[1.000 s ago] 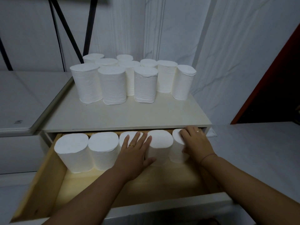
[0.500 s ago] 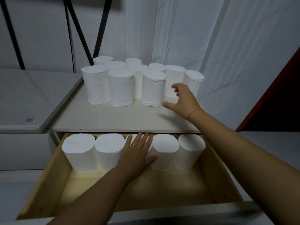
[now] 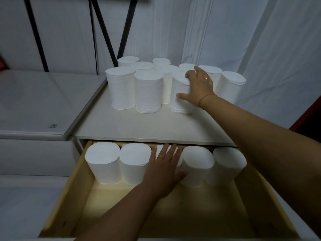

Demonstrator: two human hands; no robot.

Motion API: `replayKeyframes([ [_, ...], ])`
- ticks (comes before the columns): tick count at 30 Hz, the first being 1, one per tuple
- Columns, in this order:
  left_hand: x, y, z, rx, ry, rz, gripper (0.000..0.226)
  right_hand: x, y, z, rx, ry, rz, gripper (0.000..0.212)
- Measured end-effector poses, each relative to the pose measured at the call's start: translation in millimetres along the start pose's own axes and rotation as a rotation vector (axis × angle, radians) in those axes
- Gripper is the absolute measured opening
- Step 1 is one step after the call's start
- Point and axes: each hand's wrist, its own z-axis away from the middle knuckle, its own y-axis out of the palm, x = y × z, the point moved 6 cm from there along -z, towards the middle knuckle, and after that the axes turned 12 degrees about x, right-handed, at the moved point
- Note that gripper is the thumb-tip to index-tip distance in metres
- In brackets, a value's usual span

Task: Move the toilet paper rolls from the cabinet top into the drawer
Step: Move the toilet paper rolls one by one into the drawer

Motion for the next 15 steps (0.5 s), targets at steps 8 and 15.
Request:
replayKeyframes([
  [8, 0, -1, 2, 0.021, -0.002, 0.011, 0.072, 6, -7, 6, -0.007, 0.002, -0.22, 0.067],
  [15, 6, -5, 13, 0.073, -0.04, -0.017, 0.073, 15, -15, 29, 0.108, -0.016, -0.096, 0.091],
])
